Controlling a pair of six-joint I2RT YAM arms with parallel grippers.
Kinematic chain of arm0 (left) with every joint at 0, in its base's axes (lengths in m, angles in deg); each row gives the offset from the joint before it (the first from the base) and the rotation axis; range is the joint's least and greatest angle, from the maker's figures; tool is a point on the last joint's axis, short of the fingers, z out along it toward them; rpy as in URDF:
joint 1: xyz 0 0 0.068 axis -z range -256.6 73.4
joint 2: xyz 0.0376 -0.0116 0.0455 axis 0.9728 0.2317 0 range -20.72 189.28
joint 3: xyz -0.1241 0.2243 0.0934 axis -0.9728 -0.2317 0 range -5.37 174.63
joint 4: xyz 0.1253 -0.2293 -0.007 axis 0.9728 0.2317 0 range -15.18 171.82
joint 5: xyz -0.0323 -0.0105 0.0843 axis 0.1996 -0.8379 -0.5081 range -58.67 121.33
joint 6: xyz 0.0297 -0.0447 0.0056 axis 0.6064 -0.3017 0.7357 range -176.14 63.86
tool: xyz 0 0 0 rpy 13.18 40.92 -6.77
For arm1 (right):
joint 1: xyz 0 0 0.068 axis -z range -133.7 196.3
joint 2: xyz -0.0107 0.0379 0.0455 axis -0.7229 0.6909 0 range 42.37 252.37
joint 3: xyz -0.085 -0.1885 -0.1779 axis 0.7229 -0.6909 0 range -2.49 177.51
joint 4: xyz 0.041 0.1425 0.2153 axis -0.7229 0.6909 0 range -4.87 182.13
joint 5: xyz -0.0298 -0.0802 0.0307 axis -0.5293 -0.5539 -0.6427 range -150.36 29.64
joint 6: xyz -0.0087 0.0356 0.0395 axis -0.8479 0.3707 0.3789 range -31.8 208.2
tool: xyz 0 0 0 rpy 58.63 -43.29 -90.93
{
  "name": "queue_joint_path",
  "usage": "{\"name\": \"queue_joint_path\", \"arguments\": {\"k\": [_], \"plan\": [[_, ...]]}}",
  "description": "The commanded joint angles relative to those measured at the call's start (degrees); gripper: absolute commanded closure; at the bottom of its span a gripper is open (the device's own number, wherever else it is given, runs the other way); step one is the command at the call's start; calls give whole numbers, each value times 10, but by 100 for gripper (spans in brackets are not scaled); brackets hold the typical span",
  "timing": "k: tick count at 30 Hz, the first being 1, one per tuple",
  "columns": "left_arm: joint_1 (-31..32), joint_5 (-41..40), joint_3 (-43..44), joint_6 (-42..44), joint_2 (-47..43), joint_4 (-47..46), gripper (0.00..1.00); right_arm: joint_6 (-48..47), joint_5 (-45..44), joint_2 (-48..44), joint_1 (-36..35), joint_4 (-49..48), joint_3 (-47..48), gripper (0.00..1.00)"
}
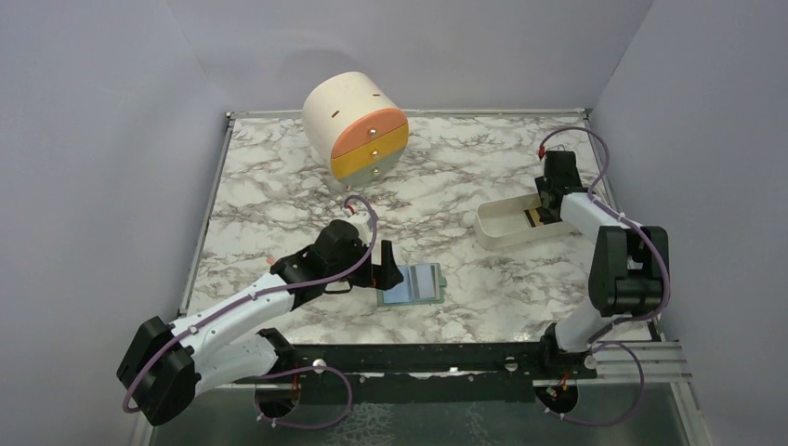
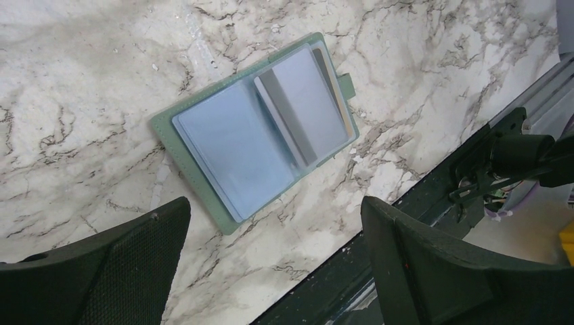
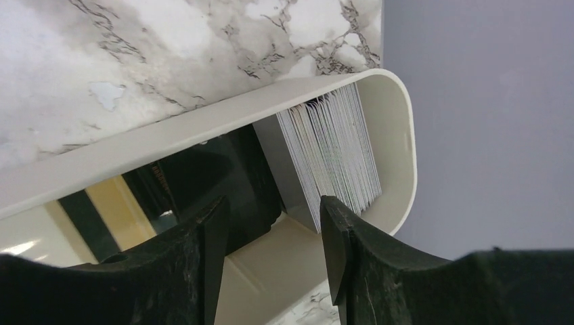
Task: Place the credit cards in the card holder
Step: Pick up the credit card from the storage box.
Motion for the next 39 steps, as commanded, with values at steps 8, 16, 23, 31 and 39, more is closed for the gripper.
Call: {"name": "queue_joint_path", "arguments": {"k": [8, 16, 23, 31, 39], "plan": [[-2, -14, 18, 14, -26, 11, 1, -58, -63, 79, 34, -71, 24, 50], [-2, -18, 6, 11, -30, 2, 1, -62, -69, 77, 34, -69, 42, 59], [-2, -21, 6, 12, -26, 1, 1, -61, -64, 81, 33, -71, 49, 70], [-2, -17, 4, 11, -16, -8, 1, -50, -57, 70, 33, -55, 53, 81], [-2, -20, 1, 9, -20, -3, 2, -36, -49, 56, 32, -18, 72, 90]]}}
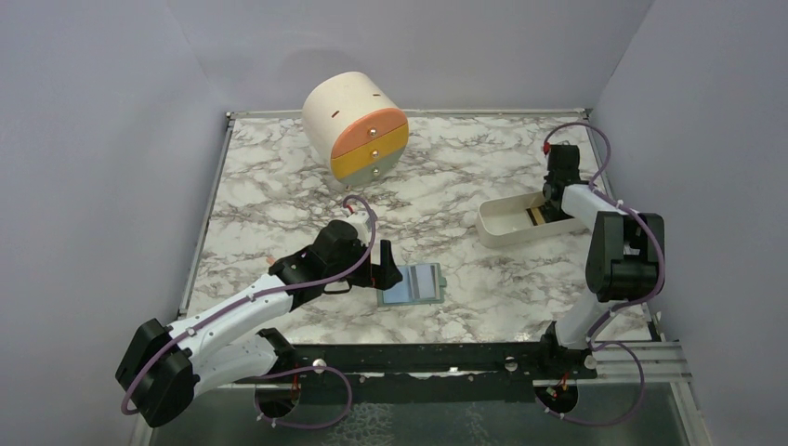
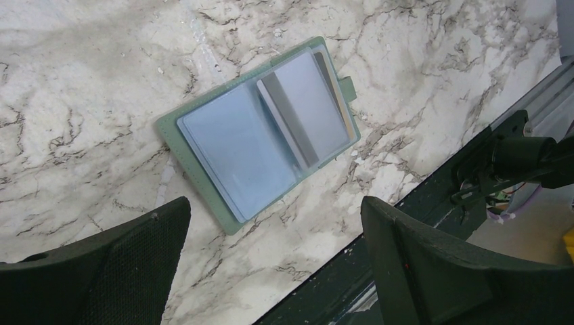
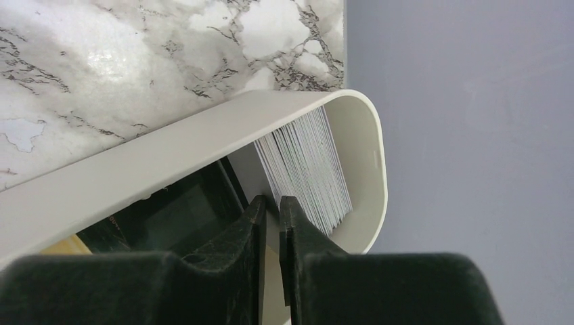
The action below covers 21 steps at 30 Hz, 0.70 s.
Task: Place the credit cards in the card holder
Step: Pick up the credit card from the storage box.
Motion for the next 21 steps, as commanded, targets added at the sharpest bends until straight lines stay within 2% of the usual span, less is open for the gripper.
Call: {"name": "queue_joint_path", "arguments": {"k": [1, 6, 14, 21], "plan": [[-2, -12, 1, 3, -4, -5, 2, 14, 3, -25, 3, 10, 30, 91], [-2, -12, 0, 1, -4, -4, 3, 27, 33, -47, 3, 39, 32, 98], [-2, -16, -10, -16, -3, 4, 7, 74, 140, -104, 0, 141, 60, 99], [-2, -18, -18, -35, 2, 14, 12, 143, 194, -186, -29, 199, 72, 99]]}}
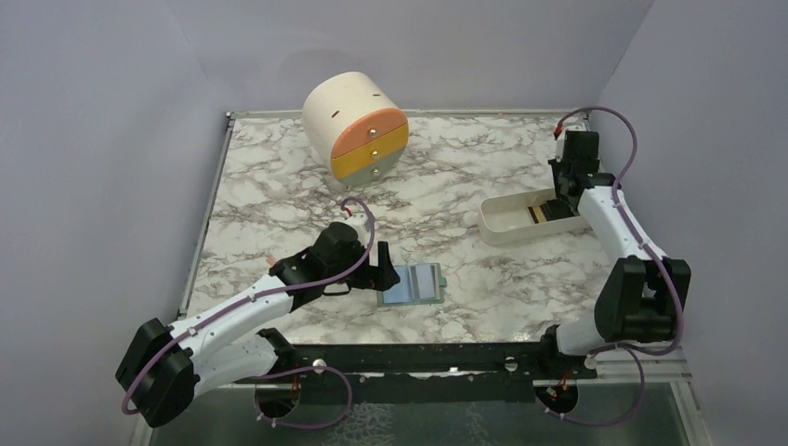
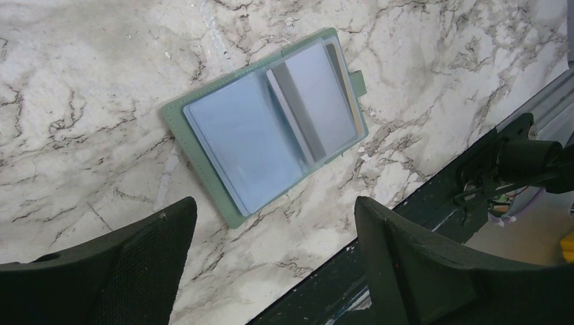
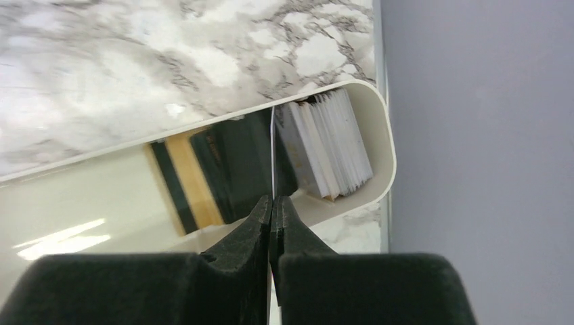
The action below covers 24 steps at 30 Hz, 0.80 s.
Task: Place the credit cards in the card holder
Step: Pick up the credit card from the storage box.
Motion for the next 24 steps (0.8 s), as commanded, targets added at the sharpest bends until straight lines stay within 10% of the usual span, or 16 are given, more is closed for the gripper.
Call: {"name": "queue_joint_path", "arguments": {"k": [1, 24], "plan": [[-3, -16, -11, -18, 3, 11, 13, 66, 69, -67, -31, 51, 21, 99], [-45, 37, -48, -75, 65, -53, 30, 454, 441, -281, -213, -134, -216, 99]]}}
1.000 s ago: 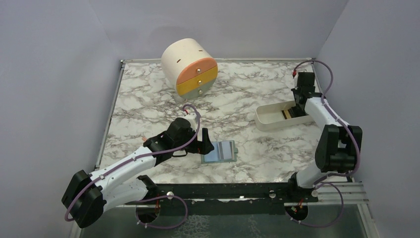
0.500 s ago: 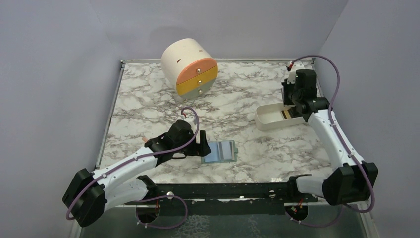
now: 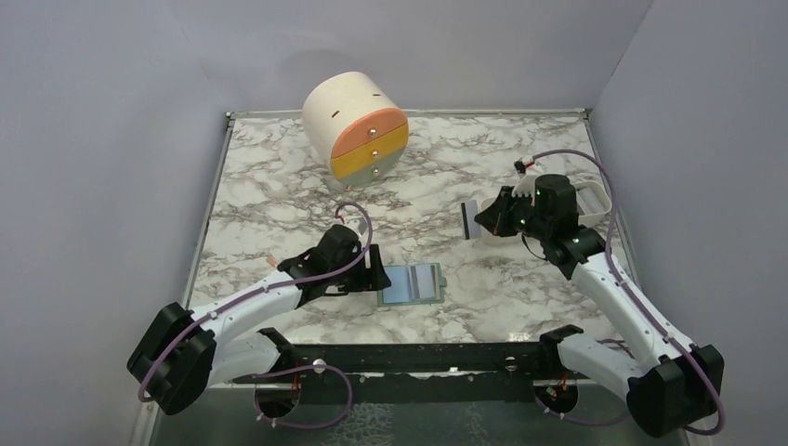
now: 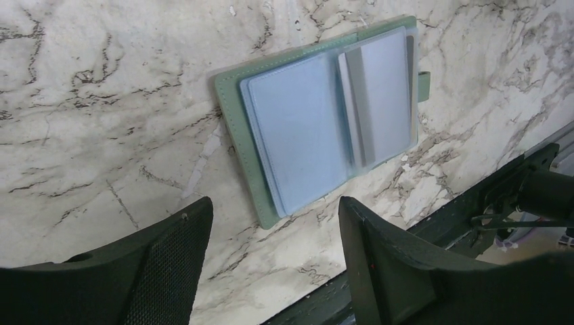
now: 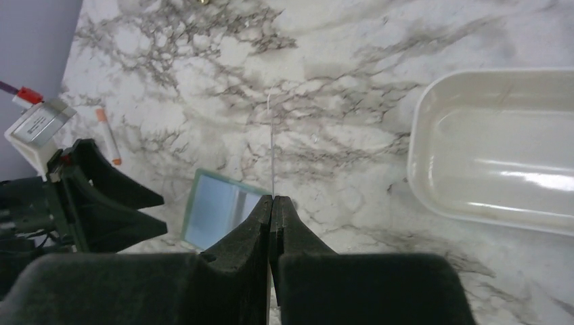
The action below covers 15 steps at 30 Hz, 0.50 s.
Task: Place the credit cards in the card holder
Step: Pick up the credit card from the storage box, then insert the credit card into the card holder.
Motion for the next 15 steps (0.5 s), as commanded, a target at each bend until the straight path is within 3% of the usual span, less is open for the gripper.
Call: {"name": "queue_joint_path", "arguments": {"k": [1, 6, 15], "plan": [[-17, 33, -16, -22, 13, -41, 32, 124, 103, 11, -17, -109, -59, 99], [-34, 31, -28, -24, 18, -44, 39, 191, 106, 48, -75, -170, -108, 99], [-44, 46, -48, -26, 34, -83, 50, 252, 18, 122, -196, -236, -139, 99]]}}
